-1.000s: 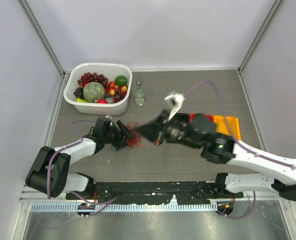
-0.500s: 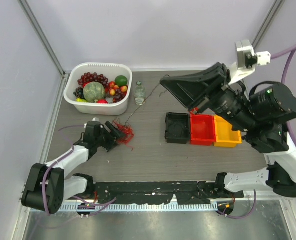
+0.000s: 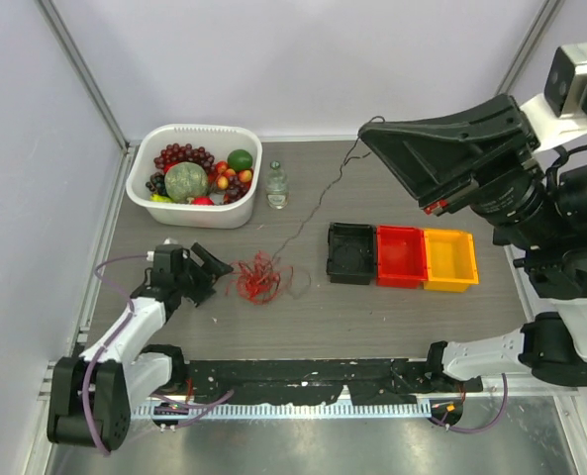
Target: Untangle the cables
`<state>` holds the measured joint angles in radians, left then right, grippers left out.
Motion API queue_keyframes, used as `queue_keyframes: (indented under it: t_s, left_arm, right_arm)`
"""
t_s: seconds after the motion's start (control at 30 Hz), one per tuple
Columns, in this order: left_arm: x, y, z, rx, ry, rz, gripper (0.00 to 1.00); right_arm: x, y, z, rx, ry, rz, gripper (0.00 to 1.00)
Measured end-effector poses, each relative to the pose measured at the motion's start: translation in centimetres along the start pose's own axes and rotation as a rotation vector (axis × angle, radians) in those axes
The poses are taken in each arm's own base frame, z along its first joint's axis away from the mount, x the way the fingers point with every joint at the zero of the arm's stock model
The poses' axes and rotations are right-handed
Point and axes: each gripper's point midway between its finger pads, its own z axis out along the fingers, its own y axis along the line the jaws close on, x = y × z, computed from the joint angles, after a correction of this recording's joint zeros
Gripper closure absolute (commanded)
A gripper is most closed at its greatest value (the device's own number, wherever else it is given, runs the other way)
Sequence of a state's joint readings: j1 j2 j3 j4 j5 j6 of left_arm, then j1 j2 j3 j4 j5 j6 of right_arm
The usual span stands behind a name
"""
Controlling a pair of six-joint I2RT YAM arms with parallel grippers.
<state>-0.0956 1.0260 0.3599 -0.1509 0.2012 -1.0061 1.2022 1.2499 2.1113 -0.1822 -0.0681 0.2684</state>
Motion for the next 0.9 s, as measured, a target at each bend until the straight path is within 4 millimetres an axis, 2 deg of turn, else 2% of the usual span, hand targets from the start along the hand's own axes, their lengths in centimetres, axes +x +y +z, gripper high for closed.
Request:
queue_keyframes:
  t_s: [0.07, 0.13, 0.2, 0.33, 0.4, 0.43, 0.47, 0.53, 0.67, 0.8, 0.9]
  left_arm:
    - [0.3, -0.3, -0.9, 0.022, 0.003, 0.015, 0.10]
    - [0.3, -1.5, -2.2, 0.086, -0.007, 0.039, 0.10]
    - [0.3, -2.8, -3.3, 0.149, -0.017, 0.068, 0.14]
    - [0.2, -4.6, -5.8, 0.217, -0.023, 0.119, 0.15]
    - [-0.1, -5.5, -6.8, 0.238, -0.032, 0.135, 0.14]
    - [-0.2, -6.0, -7.3, 0.246, -0.033, 0.141, 0.14]
    - [-0.4, -6.4, -7.6, 0.253, -0.035, 0.148, 0.15]
    - [-0.5, -6.7, -8.0, 0.246, -0.029, 0.149, 0.16]
    - [0.2, -5.6, -7.3, 0.165, 0.040, 0.132, 0.27]
    - [2.1, -4.3, -6.1, 0.099, 0.149, 0.159, 0.28]
    - [4.3, -4.6, -6.2, 0.100, 0.205, 0.249, 0.30]
  right_arm:
    - [1.1, -0.6, -0.6, 0.022, 0.016, -0.004, 0.99]
    - [3.8, -2.0, -0.9, 0.068, 0.063, -0.008, 0.99]
    - [8.0, -3.9, -1.2, 0.127, 0.142, -0.013, 0.99]
    - [18.7, -9.3, -2.9, 0.303, 0.368, -0.066, 1.00]
    - [24.2, -12.1, -4.3, 0.394, 0.503, -0.106, 0.99]
    - [26.3, -13.1, -5.2, 0.427, 0.560, -0.123, 0.99]
    - [28.3, -14.0, -6.3, 0.457, 0.617, -0.140, 1.00]
    - [30.9, -15.2, -8.7, 0.503, 0.704, -0.164, 0.99]
    - [34.4, -16.4, -13.6, 0.562, 0.828, -0.179, 0.99]
    - [38.5, -16.8, -20.0, 0.600, 0.960, -0.142, 0.99]
    - [42.0, -17.2, -24.6, 0.638, 1.077, -0.107, 0.99]
